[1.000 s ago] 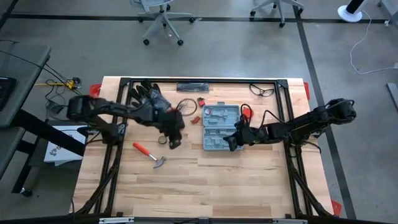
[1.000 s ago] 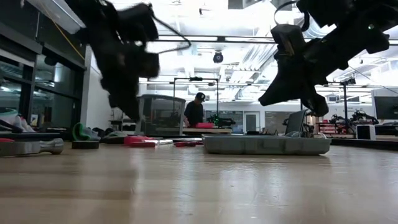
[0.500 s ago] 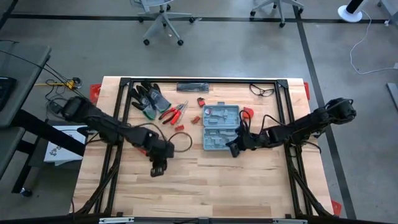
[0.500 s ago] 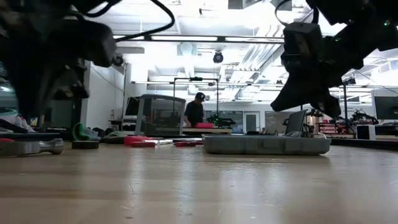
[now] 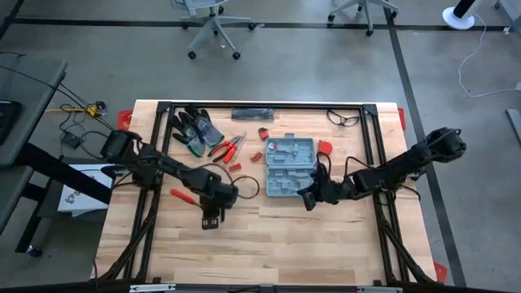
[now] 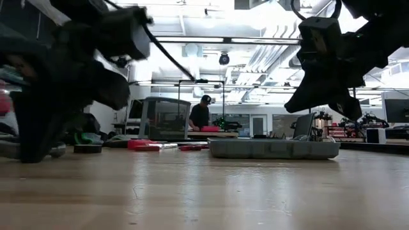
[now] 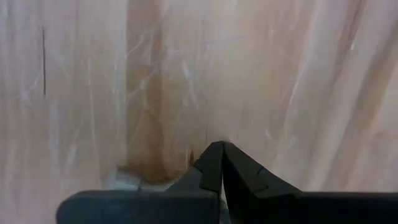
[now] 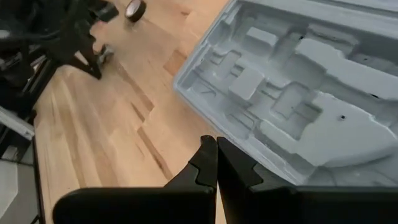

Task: Prefit tool cases
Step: Adjust the prefit tool case

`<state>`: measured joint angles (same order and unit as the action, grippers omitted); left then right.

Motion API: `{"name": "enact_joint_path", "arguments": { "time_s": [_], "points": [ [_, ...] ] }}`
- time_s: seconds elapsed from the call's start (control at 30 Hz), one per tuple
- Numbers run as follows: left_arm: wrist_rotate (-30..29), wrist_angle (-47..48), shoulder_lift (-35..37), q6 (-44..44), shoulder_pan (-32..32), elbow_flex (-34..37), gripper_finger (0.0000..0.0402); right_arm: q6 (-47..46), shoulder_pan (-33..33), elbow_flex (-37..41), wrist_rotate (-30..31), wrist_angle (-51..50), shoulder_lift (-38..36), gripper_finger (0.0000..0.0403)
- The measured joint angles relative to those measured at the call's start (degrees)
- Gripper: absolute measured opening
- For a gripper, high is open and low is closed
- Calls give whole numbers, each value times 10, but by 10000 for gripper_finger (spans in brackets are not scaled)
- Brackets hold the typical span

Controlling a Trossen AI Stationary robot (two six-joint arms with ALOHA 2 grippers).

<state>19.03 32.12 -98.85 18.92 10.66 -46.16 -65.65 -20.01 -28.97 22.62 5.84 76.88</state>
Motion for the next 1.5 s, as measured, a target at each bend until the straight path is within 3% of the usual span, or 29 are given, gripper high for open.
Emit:
{"name": "enact_joint_path", "arguments": {
  "time_s": [0.13,0.2,0.33,0.6,0.77,0.93,1.07,1.3,1.5],
  "points": [
    [53,-31,6,-21,-47,7,1,-18,-3,0,25,-13,0,0],
    [48,-47,18,-20,-61,7,1,-30,-3,0,39,-25,0,0],
    [-66,-82,53,-13,-77,-1,0,-50,14,0,61,-60,0,0],
    [-219,-203,142,17,-99,-4,0,-11,82,0,34,-67,0,0],
    [-247,-357,121,21,-111,-5,0,-3,111,0,-13,-58,31,0],
    [-219,-427,35,-12,-128,-33,0,-34,112,-3,-46,-14,95,0],
    [-138,-420,-46,-26,-143,-89,0,-34,102,-3,-82,74,136,0],
    [-60,-214,-98,-6,-127,-147,0,-62,60,-22,-96,82,153,0],
    [0,-145,-88,-11,-70,-147,0,-76,8,-35,-93,65,155,0]
  ]
}}
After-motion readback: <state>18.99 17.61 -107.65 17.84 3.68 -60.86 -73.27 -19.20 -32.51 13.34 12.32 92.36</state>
